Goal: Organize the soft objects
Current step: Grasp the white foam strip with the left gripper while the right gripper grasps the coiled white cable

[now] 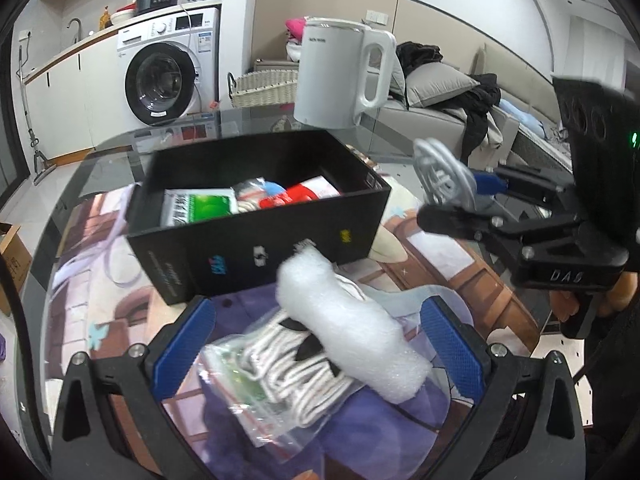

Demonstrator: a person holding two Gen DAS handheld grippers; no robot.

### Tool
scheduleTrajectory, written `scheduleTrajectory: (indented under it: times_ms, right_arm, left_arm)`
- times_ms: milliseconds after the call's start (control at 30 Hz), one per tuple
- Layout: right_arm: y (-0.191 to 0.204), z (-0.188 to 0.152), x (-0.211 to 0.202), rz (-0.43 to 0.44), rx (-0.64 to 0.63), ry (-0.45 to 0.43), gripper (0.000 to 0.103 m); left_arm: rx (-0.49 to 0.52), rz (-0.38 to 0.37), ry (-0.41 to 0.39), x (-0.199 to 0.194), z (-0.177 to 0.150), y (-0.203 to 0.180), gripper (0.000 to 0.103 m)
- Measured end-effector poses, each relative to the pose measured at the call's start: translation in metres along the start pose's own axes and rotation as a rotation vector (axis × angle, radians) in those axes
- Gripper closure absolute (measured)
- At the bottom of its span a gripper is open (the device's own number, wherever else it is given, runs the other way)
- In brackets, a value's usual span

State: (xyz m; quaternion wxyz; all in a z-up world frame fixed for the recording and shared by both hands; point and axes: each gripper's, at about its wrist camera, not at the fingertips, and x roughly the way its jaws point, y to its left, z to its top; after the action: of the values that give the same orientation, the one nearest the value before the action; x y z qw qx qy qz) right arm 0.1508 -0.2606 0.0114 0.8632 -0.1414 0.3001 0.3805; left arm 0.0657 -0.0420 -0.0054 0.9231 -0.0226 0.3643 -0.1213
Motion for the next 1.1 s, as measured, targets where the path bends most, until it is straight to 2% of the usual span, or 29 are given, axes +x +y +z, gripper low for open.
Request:
scheduleTrajectory:
  times_ms: [133,267,367,400,467,500,533,567,767,833,1100]
  right_arm:
    - [-0.001,0.001,0.0,-0.005,0.005,0.0,0.049]
    - [-0.003,0.001,0.0,-0.008,0.006,-0.001,0.049]
    - [-0.003,0.001,0.001,-0.009,0.006,0.0,0.049]
    - [-0.003,0.001,0.001,-0.009,0.006,0.0,0.049]
    - [-0.003,0.001,0.001,-0.009,0.006,0.0,0.049]
    - [-0.003,0.001,0.001,-0.009,0.006,0.001,0.049]
    - [-0.003,0.001,0.001,-0.01,0.006,0.001,0.049]
    - [-0.003,0.001,0.001,-0.011,0.006,0.0,0.049]
    - [-0.003,0.002,0.0,-0.009,0.004,-0.004,0.049]
    - [-0.003,0.002,0.0,-0.01,0.003,-0.005,0.049]
    - [-0.003,0.002,-0.001,-0.008,0.002,-0.013,0.049]
  left_arm:
    - [-0.009,0.03,0.033,0.008,-0.003,0.0,0.0]
    - [-0.066,0.027,0.041,0.008,-0.004,0.012,0.0]
    - [-0.067,0.017,0.049,0.007,-0.006,0.015,0.004]
    - [-0.064,0.012,0.045,0.007,-0.006,0.014,0.007]
    - [-0.055,0.005,0.039,0.005,-0.006,0.013,0.021]
    - [-0.054,0.003,0.035,0.005,-0.006,0.013,0.023]
    - [-0.051,-0.001,0.031,0.004,-0.007,0.013,0.031]
    - [-0.047,-0.007,0.026,0.004,-0.007,0.012,0.043]
    - [-0.024,-0.044,0.01,0.0,-0.006,0.008,0.076]
    - [-0.016,-0.059,0.0,-0.003,-0.005,0.007,0.083]
    - [-0.022,-0.082,-0.046,-0.016,-0.002,0.009,0.083]
